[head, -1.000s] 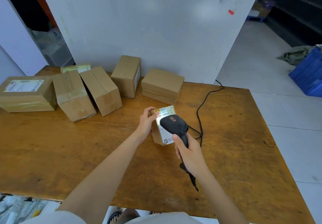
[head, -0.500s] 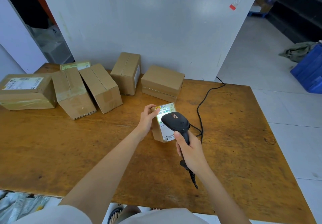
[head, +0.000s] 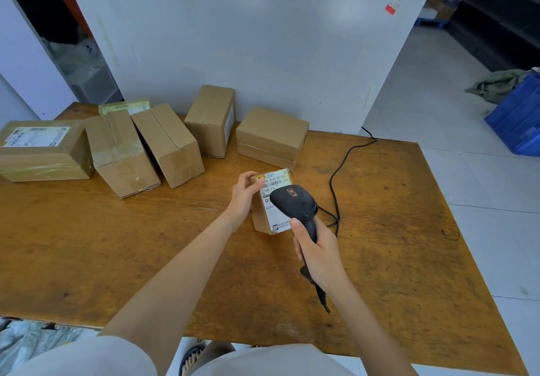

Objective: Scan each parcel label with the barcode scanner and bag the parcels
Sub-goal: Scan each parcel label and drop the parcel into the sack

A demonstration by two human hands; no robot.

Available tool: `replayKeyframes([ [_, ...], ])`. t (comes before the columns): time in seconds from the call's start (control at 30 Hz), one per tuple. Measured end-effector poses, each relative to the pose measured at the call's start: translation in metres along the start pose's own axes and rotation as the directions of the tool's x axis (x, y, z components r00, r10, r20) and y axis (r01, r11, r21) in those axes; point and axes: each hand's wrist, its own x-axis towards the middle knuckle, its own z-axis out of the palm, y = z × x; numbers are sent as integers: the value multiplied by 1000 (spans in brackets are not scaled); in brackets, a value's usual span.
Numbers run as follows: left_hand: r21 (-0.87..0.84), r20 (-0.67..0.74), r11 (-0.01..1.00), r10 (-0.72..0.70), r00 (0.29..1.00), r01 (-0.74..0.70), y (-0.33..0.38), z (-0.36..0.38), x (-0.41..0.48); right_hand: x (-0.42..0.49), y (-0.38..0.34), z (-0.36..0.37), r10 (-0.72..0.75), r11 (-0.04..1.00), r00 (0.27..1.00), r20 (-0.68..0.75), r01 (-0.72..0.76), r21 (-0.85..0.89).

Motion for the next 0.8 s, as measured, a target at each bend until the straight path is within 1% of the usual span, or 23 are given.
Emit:
replayKeyframes([
  [0.2,-12,-10,1000,1,1000,-1,-1,-1,1,-6,-4,0,-26,999,999,-20,25,-21],
  [0.37,-20,-6,1000,-4,1000,4,-3,-3,2,-13,-7,-1,-53,996,997,-49,50,-71],
  [0.8,-129,42,990,-53,998,58,-6,-7,3,-23,-11,-4,-70,992,996,-62,63,-106],
])
